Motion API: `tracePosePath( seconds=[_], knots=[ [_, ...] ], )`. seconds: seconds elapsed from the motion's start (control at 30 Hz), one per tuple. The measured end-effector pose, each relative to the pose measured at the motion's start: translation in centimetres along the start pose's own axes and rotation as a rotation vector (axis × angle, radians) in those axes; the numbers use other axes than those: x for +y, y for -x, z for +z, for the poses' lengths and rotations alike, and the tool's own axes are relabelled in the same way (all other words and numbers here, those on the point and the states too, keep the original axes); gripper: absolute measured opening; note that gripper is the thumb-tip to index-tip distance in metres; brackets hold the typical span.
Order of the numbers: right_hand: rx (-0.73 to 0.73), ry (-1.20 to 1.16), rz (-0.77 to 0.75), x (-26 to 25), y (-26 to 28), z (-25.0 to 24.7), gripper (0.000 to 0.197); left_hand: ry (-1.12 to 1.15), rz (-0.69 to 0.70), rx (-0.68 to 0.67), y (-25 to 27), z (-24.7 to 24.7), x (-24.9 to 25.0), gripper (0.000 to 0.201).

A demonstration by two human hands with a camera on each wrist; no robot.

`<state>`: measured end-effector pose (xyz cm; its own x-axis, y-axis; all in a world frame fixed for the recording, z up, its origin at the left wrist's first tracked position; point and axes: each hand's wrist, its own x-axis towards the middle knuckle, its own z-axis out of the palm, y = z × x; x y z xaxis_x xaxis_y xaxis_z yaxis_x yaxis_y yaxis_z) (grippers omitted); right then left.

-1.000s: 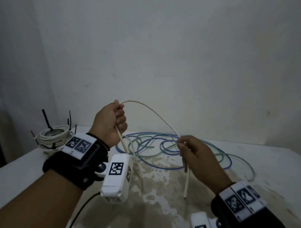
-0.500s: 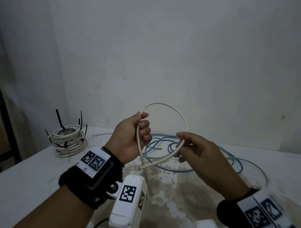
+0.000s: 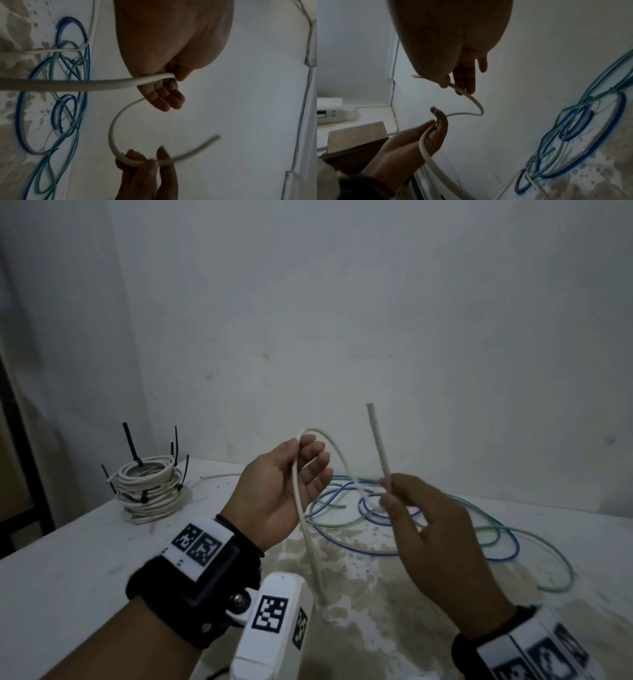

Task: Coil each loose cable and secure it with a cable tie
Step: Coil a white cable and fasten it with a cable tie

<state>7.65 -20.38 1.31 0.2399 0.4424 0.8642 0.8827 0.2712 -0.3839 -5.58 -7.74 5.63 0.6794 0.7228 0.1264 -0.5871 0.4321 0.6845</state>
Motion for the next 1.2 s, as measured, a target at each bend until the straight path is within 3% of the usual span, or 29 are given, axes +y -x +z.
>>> tracePosePath(
  seconds=[0.1, 0.43, 0.63, 0.7, 0.8, 0.87, 1.0, 1.1, 1.2],
  knots=[
    [-0.063, 0.063, -0.064, -0.5, 0.4, 1.1, 0.026, -0.044, 0.016, -0.023, 0.6, 0.6, -0.8, 0.029],
    [-0.191, 0.364, -0.073, -1.4, 1.6, 3.2, 0.023, -0.113, 0.022, -0.013, 1.0, 1.2, -1.6, 0.028],
    [-0.052, 0.161, 0.008, -3.1, 3.4, 3.8, 0.025, -0.113, 0.127, 0.042, 1.2, 1.2, -0.8, 0.023],
    [-0.208, -0.011, 0.105, -4.3, 4.0, 4.2, 0.032, -0.094, 0.130, 0.025, 1.3, 1.4, -0.3, 0.026],
    [-0.467, -0.355, 0.298, -5.5, 3.9, 4.4, 0.023, -0.099, 0.119, -0.021, 1.6, 1.9, 0.9, 0.027],
    [-0.434, -0.382, 0.264, -5.8, 3.4, 3.6, 0.024, -0.114, 0.123, -0.036, 1.8, 2.1, 1.9, 0.026],
    [-0.347, -0.261, 0.029, -5.6, 3.1, 2.1, 0.038, -0.019, 0.096, -0.050, 2.1, 1.6, 4.0, 0.022],
    [-0.379, -0.192, -0.079, -5.4, 3.5, 1.4, 0.025, 0.064, 0.087, -0.066, 2.4, 1.3, 5.1, 0.010],
    [-0.447, -0.109, -0.110, -5.8, 3.9, 0.1, 0.009, 0.083, 0.089, -0.074, 2.5, 0.9, 6.3, 0.011]
  ],
)
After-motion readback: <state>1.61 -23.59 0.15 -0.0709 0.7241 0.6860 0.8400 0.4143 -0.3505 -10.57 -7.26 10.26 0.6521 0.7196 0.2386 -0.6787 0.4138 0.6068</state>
